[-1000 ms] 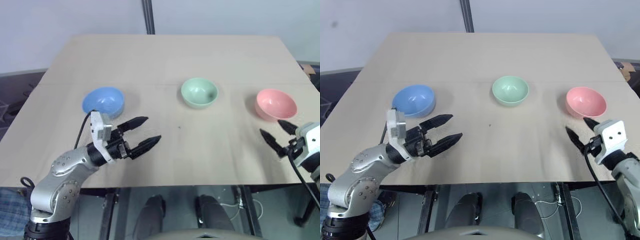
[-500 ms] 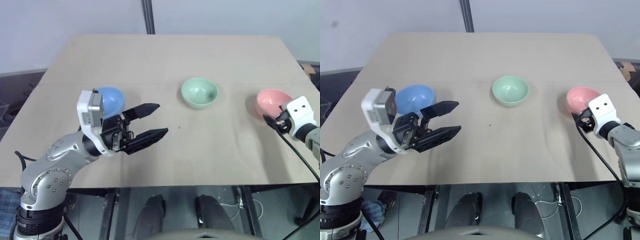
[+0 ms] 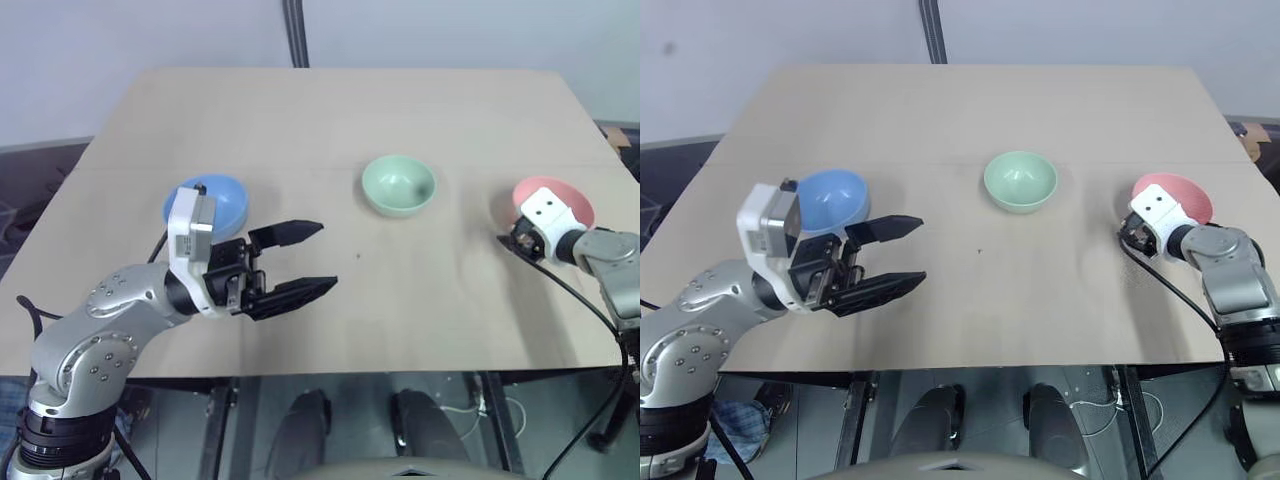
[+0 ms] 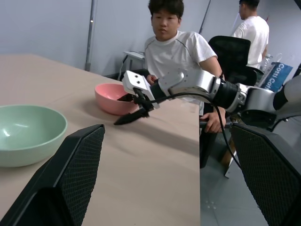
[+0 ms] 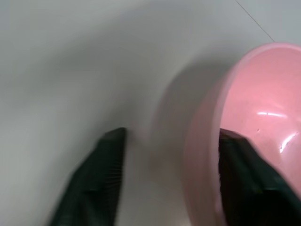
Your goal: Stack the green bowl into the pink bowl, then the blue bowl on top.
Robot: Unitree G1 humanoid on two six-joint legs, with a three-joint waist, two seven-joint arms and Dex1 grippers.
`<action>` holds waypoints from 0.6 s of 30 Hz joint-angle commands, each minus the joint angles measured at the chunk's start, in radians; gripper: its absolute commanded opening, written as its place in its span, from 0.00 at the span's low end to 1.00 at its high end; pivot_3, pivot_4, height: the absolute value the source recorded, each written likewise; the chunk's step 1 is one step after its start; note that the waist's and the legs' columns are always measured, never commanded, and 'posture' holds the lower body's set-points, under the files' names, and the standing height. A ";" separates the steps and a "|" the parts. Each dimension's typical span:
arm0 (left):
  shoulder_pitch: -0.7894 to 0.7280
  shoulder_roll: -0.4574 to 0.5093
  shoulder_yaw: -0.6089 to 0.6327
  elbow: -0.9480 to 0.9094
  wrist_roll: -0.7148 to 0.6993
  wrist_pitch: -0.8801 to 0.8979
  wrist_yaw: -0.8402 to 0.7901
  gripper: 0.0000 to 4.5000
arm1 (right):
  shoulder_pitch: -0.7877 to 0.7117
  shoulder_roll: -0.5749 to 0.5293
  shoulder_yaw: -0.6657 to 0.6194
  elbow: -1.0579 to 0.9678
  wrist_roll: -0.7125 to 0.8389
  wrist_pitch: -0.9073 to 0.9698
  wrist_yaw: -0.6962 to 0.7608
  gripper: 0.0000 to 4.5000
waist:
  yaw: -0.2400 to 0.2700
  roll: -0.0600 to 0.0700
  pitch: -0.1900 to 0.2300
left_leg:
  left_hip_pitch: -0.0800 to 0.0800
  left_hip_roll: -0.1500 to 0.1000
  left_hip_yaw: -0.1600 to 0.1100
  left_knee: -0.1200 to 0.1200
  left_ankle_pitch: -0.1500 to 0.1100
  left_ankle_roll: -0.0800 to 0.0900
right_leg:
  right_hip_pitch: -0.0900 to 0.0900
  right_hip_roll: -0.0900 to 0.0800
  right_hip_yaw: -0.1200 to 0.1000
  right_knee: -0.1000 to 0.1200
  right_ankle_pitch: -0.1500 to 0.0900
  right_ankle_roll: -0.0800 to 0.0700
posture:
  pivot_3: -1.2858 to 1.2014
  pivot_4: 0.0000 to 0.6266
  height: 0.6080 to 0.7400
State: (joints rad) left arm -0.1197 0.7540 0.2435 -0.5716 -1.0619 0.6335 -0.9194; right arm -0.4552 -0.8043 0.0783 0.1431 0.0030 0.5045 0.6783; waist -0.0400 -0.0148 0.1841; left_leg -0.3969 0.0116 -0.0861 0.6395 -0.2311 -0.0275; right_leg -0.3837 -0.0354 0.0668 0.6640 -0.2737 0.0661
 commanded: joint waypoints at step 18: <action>0.044 0.047 0.030 0.053 0.091 -0.048 -0.125 1.00 | 0.132 -0.037 0.177 -0.639 0.070 -0.028 0.303 0.01 | 0.000 0.001 0.001 | 0.000 0.000 -0.001 -0.001 0.000 0.000 | -0.001 0.000 -0.001 0.000 0.000 0.000 | 0.52 0.24 1.00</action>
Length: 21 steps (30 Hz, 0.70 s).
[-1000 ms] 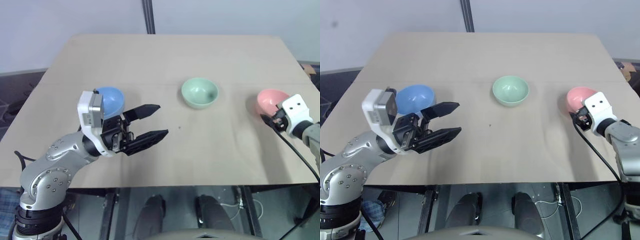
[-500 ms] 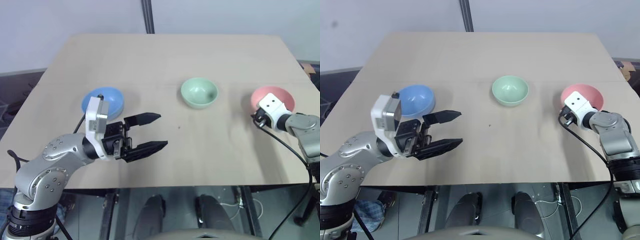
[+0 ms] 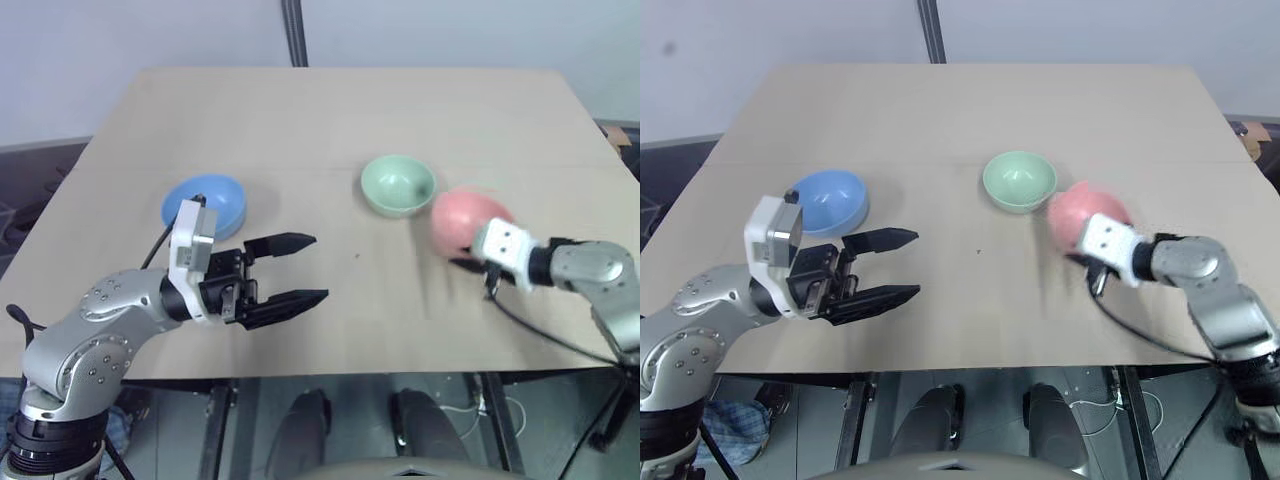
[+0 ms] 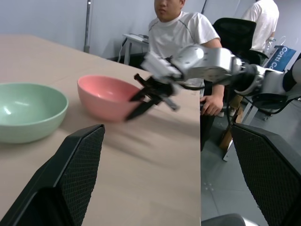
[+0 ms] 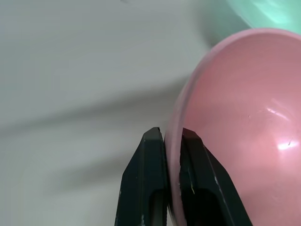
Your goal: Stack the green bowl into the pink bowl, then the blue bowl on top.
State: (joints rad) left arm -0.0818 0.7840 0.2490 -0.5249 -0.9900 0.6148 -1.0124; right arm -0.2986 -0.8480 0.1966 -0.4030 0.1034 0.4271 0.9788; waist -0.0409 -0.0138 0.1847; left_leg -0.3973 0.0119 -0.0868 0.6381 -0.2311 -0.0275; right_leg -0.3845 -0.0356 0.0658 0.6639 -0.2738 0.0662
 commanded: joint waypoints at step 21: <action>0.035 0.046 0.038 0.084 0.115 -0.065 -0.112 1.00 | -0.217 0.178 0.366 -0.179 -0.140 0.332 0.045 0.85 | 0.003 -0.001 -0.001 | -0.001 0.000 -0.002 0.000 0.000 0.000 | -0.001 -0.001 -0.002 0.000 0.000 0.000 | 0.52 0.24 1.00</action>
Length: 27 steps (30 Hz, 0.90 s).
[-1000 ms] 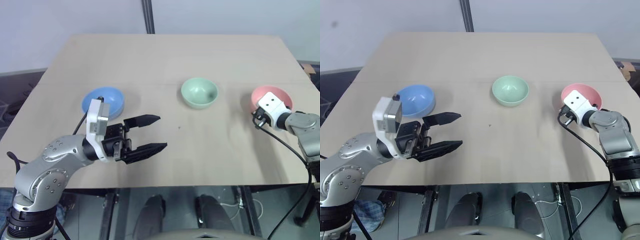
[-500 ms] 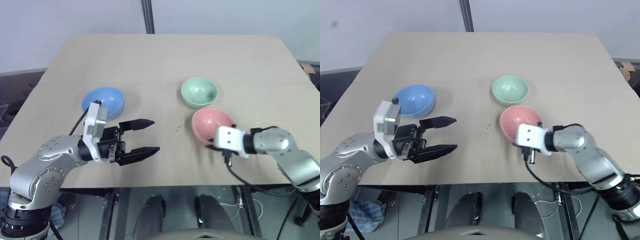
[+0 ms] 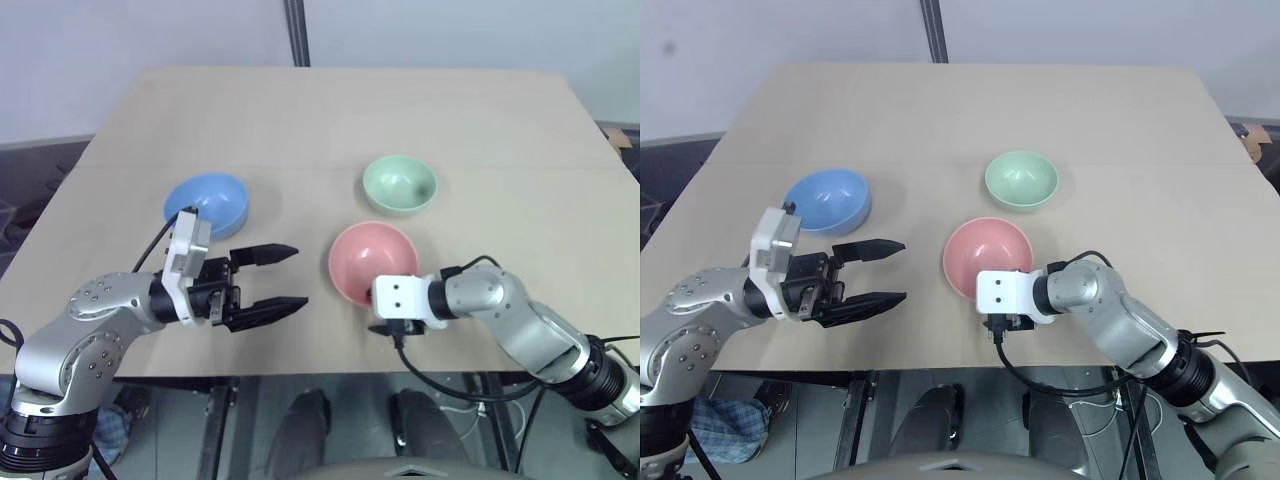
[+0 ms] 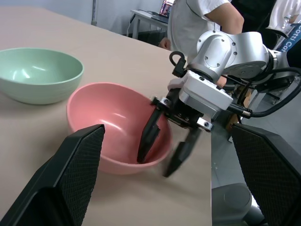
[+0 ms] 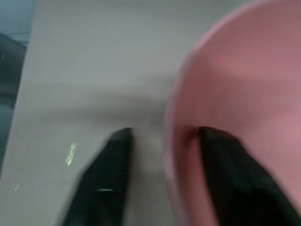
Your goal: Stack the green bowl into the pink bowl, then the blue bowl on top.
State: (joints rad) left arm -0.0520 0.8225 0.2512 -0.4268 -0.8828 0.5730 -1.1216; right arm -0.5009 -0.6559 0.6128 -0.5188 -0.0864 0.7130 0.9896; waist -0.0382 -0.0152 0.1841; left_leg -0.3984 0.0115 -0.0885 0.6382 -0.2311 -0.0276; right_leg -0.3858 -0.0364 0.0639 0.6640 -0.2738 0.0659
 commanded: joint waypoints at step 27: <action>0.119 -0.068 0.182 -0.020 0.046 -0.083 0.170 1.00 | -0.522 0.240 -0.284 0.792 0.112 -0.055 -0.171 0.85 | -0.005 0.000 0.001 | -0.016 0.000 0.003 0.000 0.000 0.000 | -0.022 0.000 0.003 0.009 0.001 -0.001 | 0.52 0.24 1.00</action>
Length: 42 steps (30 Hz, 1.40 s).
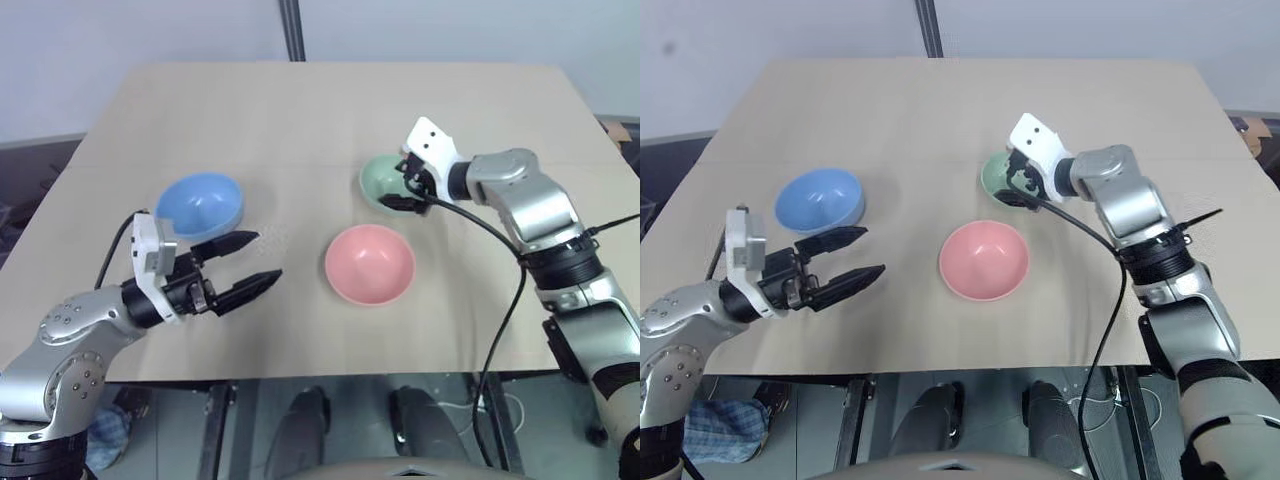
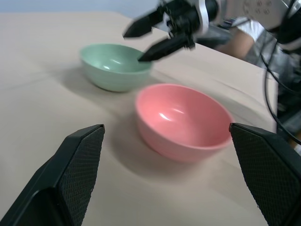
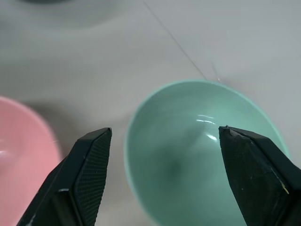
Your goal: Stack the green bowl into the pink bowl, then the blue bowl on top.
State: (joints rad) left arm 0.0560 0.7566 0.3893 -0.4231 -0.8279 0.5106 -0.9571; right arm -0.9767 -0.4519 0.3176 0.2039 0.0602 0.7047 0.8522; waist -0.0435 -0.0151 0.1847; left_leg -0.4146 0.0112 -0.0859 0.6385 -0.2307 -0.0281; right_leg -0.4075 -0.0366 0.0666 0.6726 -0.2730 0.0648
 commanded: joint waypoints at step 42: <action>-0.073 -0.076 0.037 0.052 -0.073 -0.081 -0.049 1.00 | 0.100 -0.119 0.121 -0.611 -0.112 -0.003 0.250 0.01 | 0.001 -0.001 -0.001 | 0.000 0.001 -0.001 0.004 0.001 -0.002 | -0.001 0.002 0.000 0.007 0.001 -0.001 | 0.52 0.24 1.00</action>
State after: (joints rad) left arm -0.0038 0.6800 0.4214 -0.3732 -0.8980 0.4504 -0.9923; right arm -0.8709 -0.5507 0.4563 -0.3361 -0.0665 0.6667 1.0889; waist -0.0421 -0.0157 0.1836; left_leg -0.4147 0.0120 -0.0873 0.6433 -0.2295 -0.0301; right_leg -0.4086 -0.0349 0.0659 0.6800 -0.2722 0.0636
